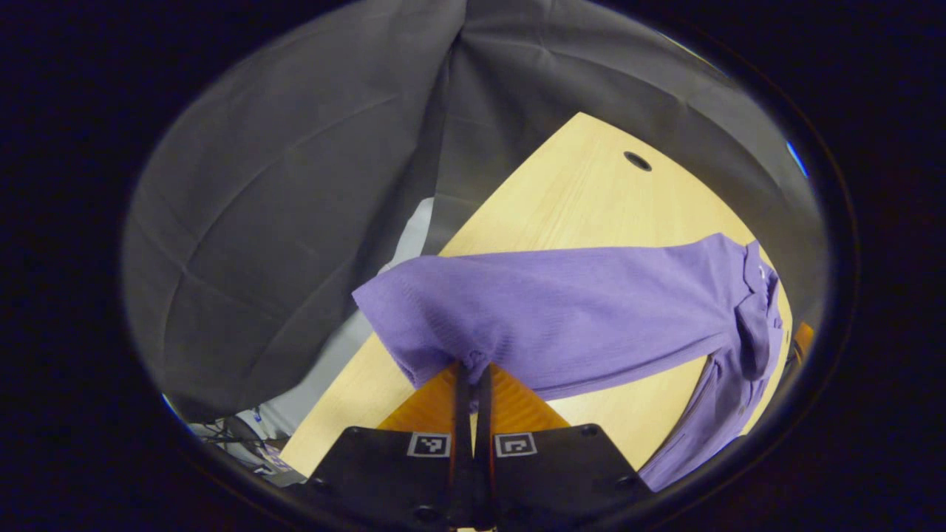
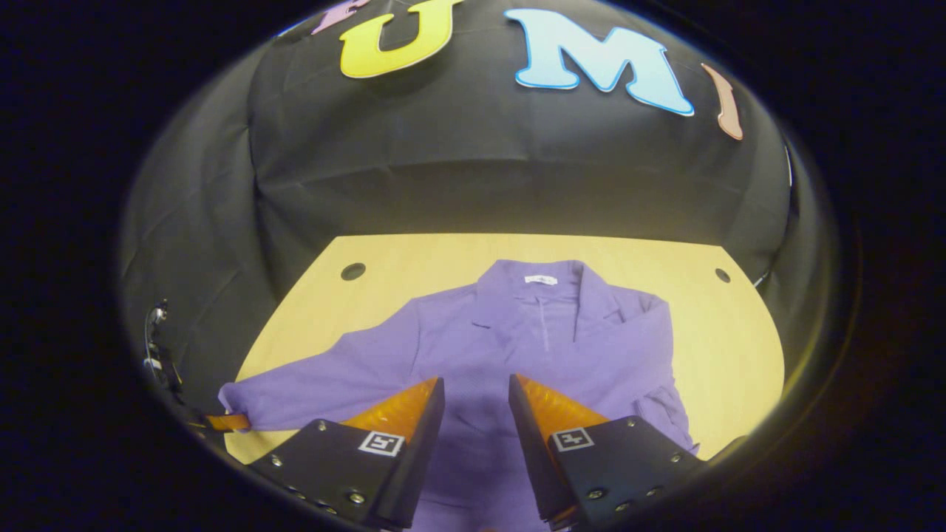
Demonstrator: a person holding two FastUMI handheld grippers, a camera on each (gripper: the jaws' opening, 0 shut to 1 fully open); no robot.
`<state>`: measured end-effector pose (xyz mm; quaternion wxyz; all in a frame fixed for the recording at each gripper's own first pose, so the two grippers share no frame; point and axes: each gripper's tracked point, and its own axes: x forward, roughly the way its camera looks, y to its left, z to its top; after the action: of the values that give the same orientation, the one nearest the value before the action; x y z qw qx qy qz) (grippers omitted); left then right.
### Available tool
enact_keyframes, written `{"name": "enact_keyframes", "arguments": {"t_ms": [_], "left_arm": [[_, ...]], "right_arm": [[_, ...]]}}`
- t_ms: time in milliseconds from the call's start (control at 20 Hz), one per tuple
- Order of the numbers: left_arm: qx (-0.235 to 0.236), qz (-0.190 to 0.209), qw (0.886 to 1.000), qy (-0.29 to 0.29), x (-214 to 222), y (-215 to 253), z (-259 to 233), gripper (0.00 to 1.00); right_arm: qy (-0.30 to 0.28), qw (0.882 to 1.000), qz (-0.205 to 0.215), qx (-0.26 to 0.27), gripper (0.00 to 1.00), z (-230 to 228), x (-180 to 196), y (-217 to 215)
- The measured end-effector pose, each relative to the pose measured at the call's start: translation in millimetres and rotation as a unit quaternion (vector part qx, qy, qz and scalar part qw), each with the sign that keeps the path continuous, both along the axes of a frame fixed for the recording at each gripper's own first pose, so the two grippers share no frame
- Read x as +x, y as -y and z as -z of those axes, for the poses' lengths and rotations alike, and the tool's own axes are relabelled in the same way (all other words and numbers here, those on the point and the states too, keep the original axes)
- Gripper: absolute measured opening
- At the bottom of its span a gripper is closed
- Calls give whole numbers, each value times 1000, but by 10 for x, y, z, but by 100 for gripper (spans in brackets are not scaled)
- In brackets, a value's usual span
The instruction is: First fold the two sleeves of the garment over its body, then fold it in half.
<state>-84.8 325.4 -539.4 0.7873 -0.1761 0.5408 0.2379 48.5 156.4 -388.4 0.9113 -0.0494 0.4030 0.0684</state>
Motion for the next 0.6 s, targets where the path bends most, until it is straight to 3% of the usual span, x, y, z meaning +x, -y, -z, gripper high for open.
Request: {"name": "enact_keyframes", "arguments": {"t_ms": [350, 600], "left_arm": [[12, 9, 1000, -8, 77, 211, -52, 7], [32, 57, 998, 10, 326, 505, -263, 7]], "right_arm": [[7, 1000, 17, 4, 58, -67, 34, 255], [8, 999, 34, 6, 58, -77, 26, 532]]}}
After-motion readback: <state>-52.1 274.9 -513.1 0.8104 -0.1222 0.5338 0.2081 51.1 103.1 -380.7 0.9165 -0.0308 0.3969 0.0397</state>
